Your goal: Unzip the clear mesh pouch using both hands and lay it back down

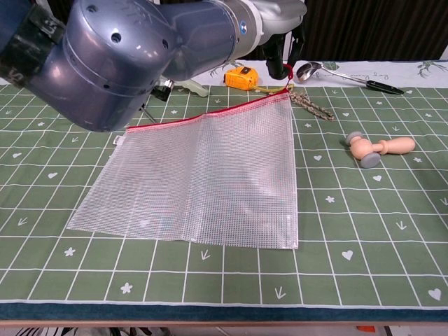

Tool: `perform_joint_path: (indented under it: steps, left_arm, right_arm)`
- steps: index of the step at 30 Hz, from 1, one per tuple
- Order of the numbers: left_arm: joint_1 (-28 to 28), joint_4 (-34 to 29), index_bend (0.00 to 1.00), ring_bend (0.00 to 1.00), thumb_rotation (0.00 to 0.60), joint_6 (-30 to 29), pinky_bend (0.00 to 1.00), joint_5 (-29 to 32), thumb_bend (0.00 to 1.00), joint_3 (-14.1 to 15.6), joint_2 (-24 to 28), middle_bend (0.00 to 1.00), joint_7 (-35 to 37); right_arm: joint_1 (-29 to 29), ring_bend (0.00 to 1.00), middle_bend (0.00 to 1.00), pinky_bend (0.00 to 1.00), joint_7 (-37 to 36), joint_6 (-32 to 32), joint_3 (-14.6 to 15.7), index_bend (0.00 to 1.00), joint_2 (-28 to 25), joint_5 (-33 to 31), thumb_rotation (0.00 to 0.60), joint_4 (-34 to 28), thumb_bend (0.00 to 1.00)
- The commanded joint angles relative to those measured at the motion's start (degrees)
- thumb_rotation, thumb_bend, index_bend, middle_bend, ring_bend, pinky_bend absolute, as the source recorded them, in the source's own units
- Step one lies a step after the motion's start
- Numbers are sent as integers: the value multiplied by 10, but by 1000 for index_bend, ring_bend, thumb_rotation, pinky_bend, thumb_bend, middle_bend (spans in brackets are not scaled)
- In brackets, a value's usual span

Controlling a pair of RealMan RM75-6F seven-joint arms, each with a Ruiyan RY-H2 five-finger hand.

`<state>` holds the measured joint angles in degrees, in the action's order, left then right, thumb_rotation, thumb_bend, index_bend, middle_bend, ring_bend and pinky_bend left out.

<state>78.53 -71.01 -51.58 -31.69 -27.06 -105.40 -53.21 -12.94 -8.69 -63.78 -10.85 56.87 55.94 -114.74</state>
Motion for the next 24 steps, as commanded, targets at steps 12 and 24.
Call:
perform_joint_path:
  steps: [12,24]
  left_arm:
    - [21,-47,594,0,600,-24,0,16,427,9,30,118,3]
    - [33,-72,601,0,600,-39,0,32,427,16,49,121,12]
  right_arm:
    - [-202,0,59,211,61,28,-118,318,71,-385,600,-36,302]
    - [-318,0,79,211,113,-31,-171,387,174,-558,600,27,338]
